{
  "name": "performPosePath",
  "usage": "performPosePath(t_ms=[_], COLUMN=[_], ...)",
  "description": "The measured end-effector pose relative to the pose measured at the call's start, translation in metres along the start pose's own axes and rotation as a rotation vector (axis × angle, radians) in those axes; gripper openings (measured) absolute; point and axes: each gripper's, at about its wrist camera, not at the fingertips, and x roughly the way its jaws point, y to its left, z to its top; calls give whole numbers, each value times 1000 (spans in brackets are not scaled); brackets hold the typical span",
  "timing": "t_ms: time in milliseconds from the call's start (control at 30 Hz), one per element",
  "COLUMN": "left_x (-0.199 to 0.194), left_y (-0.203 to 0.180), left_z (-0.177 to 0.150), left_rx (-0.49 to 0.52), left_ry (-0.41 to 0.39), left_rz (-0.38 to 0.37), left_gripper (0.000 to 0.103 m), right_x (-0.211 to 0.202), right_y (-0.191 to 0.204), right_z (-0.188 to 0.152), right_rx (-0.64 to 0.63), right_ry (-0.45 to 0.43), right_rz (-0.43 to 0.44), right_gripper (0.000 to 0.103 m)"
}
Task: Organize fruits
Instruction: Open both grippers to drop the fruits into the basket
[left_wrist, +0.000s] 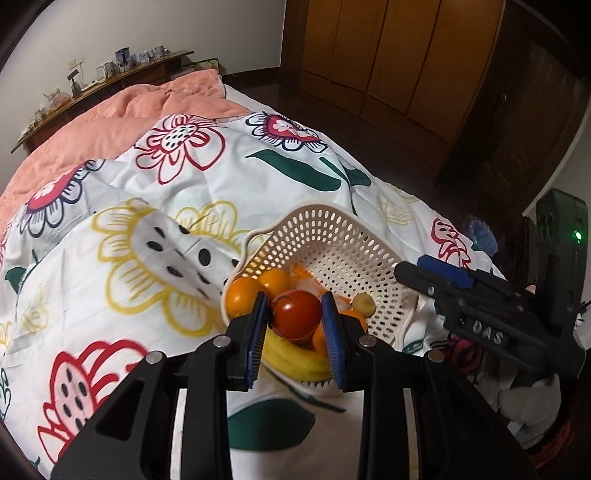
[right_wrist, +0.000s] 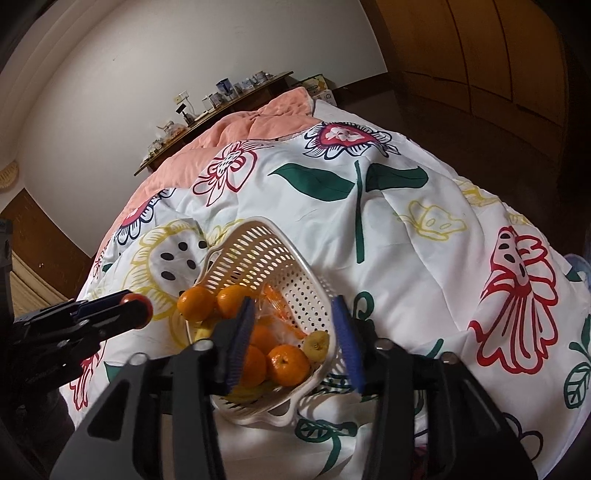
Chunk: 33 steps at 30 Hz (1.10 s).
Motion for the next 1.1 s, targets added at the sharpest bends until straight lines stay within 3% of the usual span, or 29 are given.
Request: performPosePath(t_ms=[67, 200, 567, 700, 833, 1100], left_x=[5, 7, 2, -1, 1, 26], left_y=[-2, -4, 19, 29, 41, 31], left_z=[4, 8, 5, -1, -9, -19], left_rx=[-5, -14, -64, -70, -65, 59], left_ry=[4, -15, -20, -7, 25, 89], left_rz=[-8, -14, 52, 94, 155, 246], left_gripper=[33, 57, 61, 69, 69, 75], right_x=[0, 1, 2, 3, 4, 3], right_y=[-1, -2, 6, 9, 9, 10], right_z=[0, -1, -4, -4, -5, -5], right_rx=[-1, -5, -23, -26, -21, -22], right_ry=[-6, -3, 3, 9, 11, 9], right_rz=[-5, -4, -1, 1, 2, 7], right_gripper=[56, 56, 56, 56, 57, 58])
